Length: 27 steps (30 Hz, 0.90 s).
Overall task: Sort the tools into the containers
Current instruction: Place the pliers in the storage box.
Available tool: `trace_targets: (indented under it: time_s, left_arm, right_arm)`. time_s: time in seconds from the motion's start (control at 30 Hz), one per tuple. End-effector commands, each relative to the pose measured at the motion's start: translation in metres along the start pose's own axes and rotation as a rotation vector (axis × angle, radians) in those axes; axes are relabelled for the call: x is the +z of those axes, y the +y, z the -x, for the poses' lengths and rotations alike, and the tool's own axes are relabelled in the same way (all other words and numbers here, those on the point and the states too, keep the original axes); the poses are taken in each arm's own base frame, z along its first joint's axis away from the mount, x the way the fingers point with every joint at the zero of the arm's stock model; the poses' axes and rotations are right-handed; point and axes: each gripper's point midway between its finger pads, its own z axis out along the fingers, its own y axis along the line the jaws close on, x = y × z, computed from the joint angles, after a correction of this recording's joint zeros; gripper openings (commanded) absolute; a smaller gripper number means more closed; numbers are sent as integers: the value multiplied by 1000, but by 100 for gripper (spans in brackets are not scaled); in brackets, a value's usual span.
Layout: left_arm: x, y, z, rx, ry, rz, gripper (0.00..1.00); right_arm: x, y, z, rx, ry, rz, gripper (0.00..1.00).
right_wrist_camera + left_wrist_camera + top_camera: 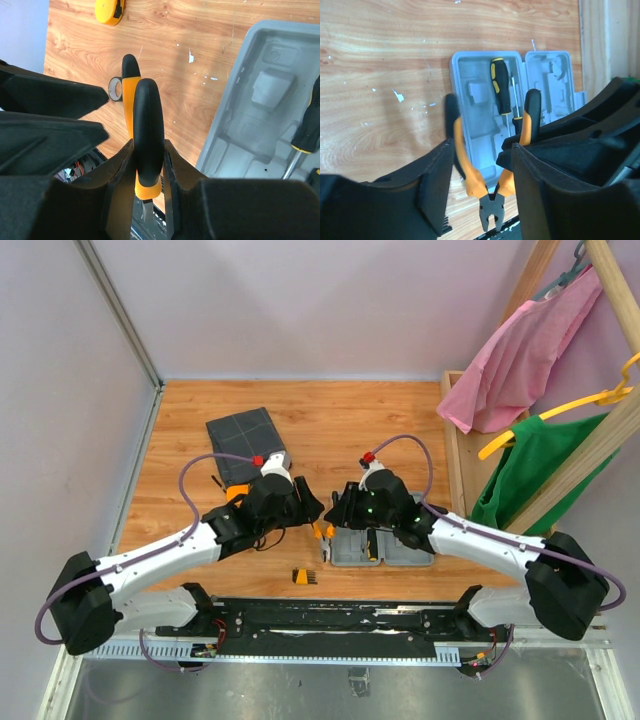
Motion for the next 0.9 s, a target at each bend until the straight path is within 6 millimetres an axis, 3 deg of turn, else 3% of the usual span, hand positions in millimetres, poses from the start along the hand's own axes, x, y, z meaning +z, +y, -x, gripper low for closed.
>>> trace_targets:
  time_s: [0.0,0.37,0.57,0.87]
  left_arm:
    - [-14,-11,24,13,-81,-33,56]
    - [-20,15,23,41,-100,68,75]
    - [-23,24,20,23,-105,88,77]
    - [-26,32,16,4,-107,102,77]
  right_arm:
    - [-11,10,12,-35,-53,23,8]
    - [-29,-35,31,38,-107,-44,6]
    - [-33,-64,39,109,-121,-104,6]
    - [-19,-74,37,159,-64,-133,6]
